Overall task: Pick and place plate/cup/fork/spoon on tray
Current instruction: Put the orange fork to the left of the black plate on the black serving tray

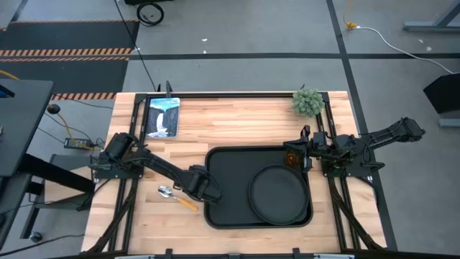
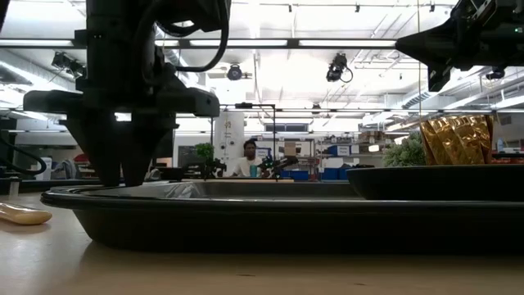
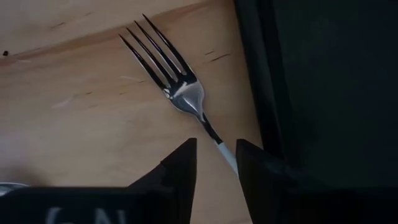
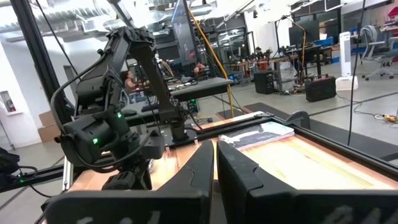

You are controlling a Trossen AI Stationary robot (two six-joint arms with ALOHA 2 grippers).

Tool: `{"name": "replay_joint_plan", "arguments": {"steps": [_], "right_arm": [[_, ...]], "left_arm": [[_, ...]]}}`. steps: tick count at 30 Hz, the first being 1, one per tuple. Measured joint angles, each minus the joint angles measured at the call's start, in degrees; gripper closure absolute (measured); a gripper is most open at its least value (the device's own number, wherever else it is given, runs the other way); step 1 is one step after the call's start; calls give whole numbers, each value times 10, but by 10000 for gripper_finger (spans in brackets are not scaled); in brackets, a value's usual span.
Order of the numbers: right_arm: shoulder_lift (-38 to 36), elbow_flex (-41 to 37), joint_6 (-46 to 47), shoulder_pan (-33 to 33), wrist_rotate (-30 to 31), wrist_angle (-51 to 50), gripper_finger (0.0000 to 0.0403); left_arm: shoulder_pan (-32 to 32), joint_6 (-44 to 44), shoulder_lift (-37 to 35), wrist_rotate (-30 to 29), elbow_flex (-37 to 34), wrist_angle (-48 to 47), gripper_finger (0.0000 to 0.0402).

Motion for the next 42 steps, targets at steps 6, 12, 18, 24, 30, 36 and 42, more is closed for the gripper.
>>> {"name": "replay_joint_plan", "arguments": {"steps": [6, 12, 18, 24, 30, 36, 42], "right_arm": [[0, 0, 0, 0, 0, 0, 376], [0, 0, 0, 0, 0, 0, 376], [0, 0, 0, 0, 0, 0, 376], [0, 0, 0, 0, 0, 0, 376], [0, 0, 0, 0, 0, 0, 376], [0, 0, 0, 0, 0, 0, 376], [0, 0, 0, 0, 0, 0, 376]], "left_arm": [[4, -7, 5, -1, 0, -4, 285], [4, -1, 30, 12, 2, 1, 285], [4, 10, 29, 26, 2, 0, 298], [3, 27, 29, 41, 2, -3, 362], [4, 35, 29, 52, 1, -34, 389], [10, 37, 22, 57, -3, -83, 388], [17, 35, -21, 11, 4, -112, 388]]}}
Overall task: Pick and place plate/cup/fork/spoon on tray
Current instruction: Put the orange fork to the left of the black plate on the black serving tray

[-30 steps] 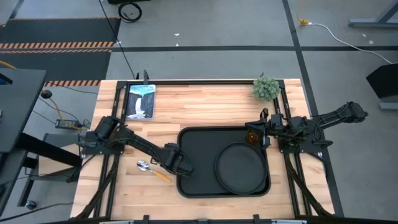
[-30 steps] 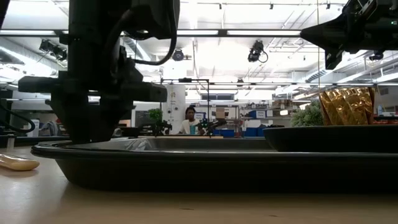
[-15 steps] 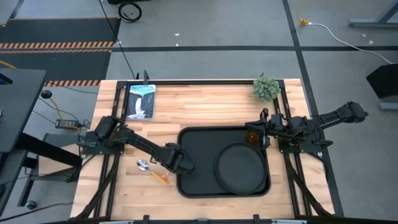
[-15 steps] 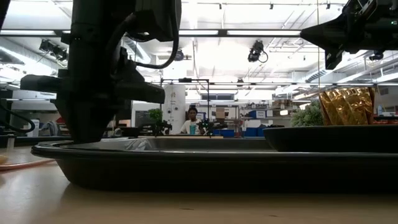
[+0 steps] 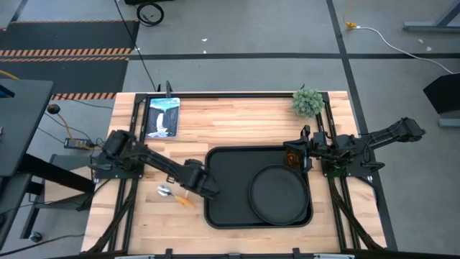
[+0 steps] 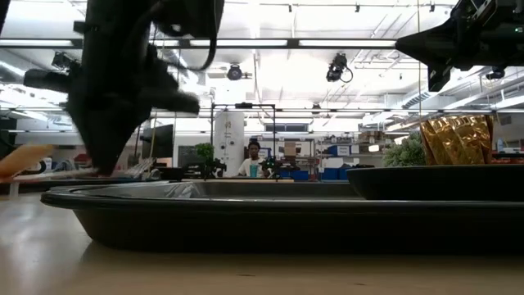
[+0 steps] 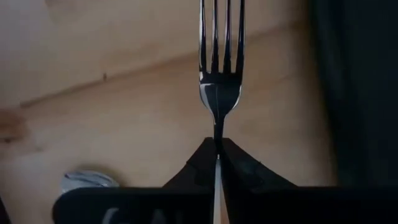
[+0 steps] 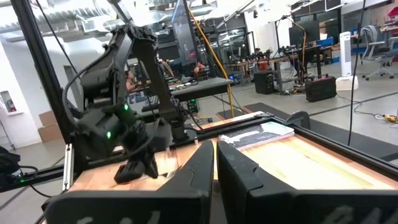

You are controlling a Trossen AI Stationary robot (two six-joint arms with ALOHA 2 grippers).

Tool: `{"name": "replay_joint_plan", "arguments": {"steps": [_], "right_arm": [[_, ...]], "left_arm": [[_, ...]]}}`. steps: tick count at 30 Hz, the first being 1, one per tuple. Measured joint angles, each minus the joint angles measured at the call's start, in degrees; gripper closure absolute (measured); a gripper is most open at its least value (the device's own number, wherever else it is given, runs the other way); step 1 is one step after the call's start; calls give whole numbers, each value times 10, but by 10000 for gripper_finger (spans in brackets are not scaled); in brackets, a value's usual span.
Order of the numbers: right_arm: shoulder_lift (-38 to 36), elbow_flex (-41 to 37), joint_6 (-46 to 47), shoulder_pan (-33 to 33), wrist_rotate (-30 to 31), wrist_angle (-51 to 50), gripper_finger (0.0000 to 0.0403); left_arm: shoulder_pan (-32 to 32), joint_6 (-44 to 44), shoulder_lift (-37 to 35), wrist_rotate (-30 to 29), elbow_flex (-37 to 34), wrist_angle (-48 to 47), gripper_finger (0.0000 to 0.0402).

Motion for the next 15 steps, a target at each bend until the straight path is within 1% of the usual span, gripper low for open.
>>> {"name": "replay_joint_plan", "arguments": {"steps": [6, 15], "right_arm": [[0, 0, 0, 0, 0, 0, 376], [0, 0, 0, 0, 0, 0, 376]], "left_arm": [[11, -1, -33, -60, 1, 2, 387], [20, 11, -37, -75, 2, 20, 386]]}}
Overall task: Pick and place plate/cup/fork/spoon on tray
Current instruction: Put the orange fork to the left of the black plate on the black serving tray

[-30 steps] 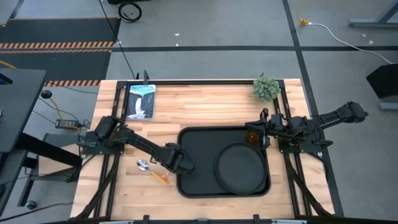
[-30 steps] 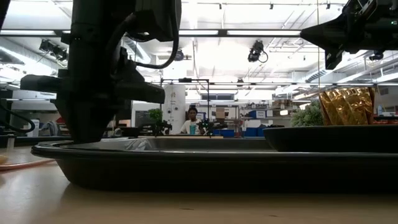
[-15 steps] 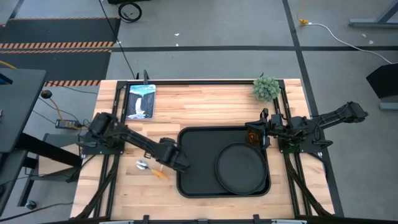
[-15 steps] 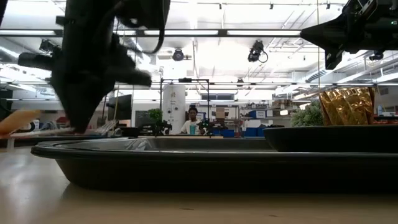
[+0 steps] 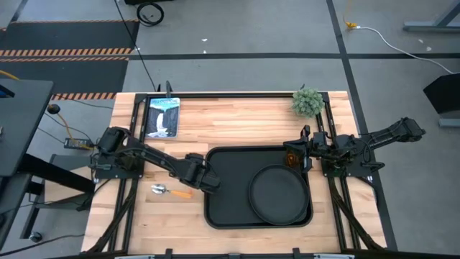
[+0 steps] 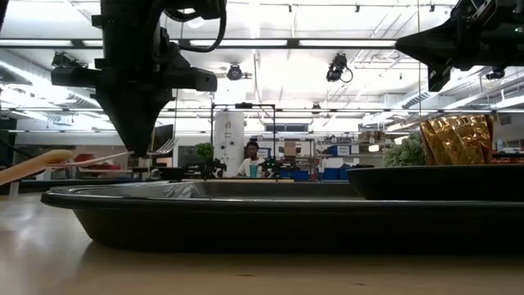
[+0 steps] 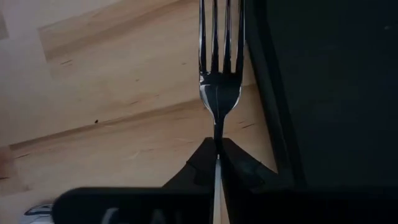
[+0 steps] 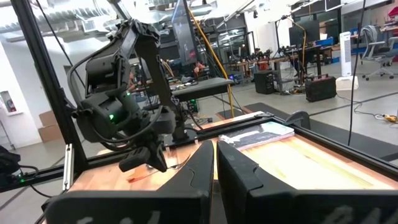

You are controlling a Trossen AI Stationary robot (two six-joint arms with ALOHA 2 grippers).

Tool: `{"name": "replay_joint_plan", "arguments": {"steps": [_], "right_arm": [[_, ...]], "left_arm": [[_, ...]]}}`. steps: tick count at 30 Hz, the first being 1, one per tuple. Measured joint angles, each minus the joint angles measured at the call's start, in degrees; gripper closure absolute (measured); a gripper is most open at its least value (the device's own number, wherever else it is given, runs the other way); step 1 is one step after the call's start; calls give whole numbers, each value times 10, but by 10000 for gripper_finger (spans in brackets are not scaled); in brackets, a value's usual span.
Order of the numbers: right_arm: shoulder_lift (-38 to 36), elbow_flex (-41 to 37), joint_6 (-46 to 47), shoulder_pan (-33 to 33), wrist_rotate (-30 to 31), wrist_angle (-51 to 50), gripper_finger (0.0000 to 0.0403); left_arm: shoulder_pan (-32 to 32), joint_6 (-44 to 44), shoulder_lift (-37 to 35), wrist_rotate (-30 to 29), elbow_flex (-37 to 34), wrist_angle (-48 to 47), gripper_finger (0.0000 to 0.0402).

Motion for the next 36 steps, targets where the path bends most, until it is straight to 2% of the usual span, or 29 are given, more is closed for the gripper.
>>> {"name": "replay_joint_plan", "arguments": {"steps": [4, 7, 19, 28, 32, 36], "right_arm": [[0, 0, 0, 0, 0, 0, 376], [0, 0, 0, 0, 0, 0, 376], [0, 0, 0, 0, 0, 0, 376], [0, 0, 0, 0, 0, 1, 376], [0, 0, 0, 0, 0, 0, 376], [0, 0, 0, 0, 0, 0, 376]], "left_arm": [[0, -1, 0, -4, 0, 10, 386], [0, 0, 0, -32, 0, 49, 386], [10, 22, 5, -66, 1, 259, 386], [10, 15, 59, -63, 1, 431, 386], [12, -14, 84, -38, 1, 480, 386], [8, -37, 97, -37, 0, 492, 386]]}}
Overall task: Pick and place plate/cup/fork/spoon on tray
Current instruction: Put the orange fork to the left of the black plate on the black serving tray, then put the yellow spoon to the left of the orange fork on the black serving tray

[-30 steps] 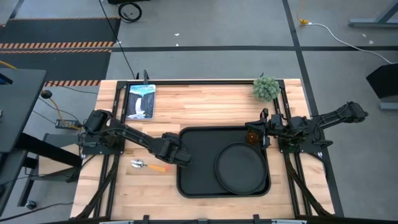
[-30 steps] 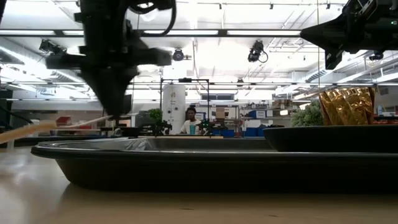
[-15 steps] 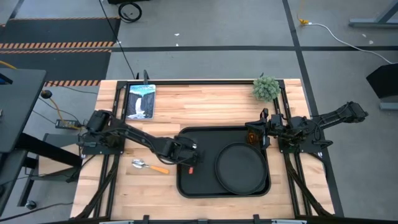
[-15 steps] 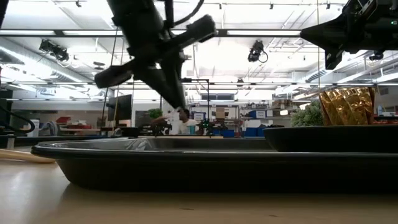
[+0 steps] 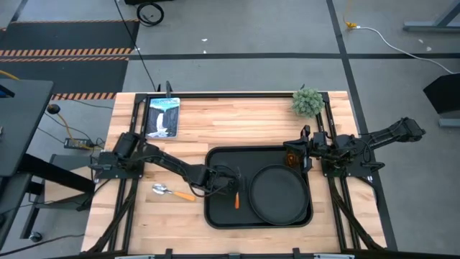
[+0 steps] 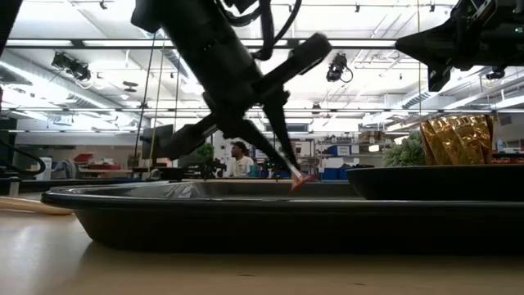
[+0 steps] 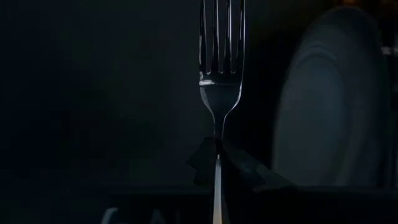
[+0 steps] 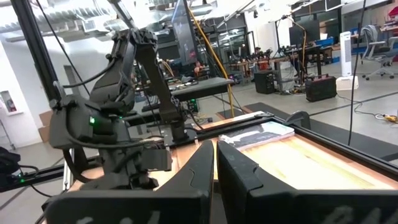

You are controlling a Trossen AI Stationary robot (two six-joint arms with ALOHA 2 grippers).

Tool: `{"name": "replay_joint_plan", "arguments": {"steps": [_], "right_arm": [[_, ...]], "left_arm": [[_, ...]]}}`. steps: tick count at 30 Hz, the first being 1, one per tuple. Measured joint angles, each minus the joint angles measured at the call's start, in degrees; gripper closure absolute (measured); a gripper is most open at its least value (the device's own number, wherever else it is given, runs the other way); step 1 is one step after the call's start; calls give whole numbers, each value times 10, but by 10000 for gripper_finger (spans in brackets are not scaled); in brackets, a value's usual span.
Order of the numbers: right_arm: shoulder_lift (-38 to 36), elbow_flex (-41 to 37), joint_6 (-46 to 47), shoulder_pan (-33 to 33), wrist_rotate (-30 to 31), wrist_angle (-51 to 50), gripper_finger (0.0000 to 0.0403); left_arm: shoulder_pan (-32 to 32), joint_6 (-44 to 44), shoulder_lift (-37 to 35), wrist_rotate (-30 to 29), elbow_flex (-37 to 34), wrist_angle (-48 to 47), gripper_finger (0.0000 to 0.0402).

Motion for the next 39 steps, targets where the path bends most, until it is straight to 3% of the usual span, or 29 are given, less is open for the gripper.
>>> {"name": "replay_joint_plan", "arguments": {"steps": [12, 25, 39], "right_arm": [[0, 0, 0, 0, 0, 0, 376], [0, 0, 0, 0, 0, 0, 376], [0, 0, 0, 0, 0, 0, 376]], "left_arm": [[-19, -80, 8, -21, 0, -5, 386], [-22, -92, 26, -22, 0, -1, 384], [-22, -84, 25, -27, 0, -12, 315]]}}
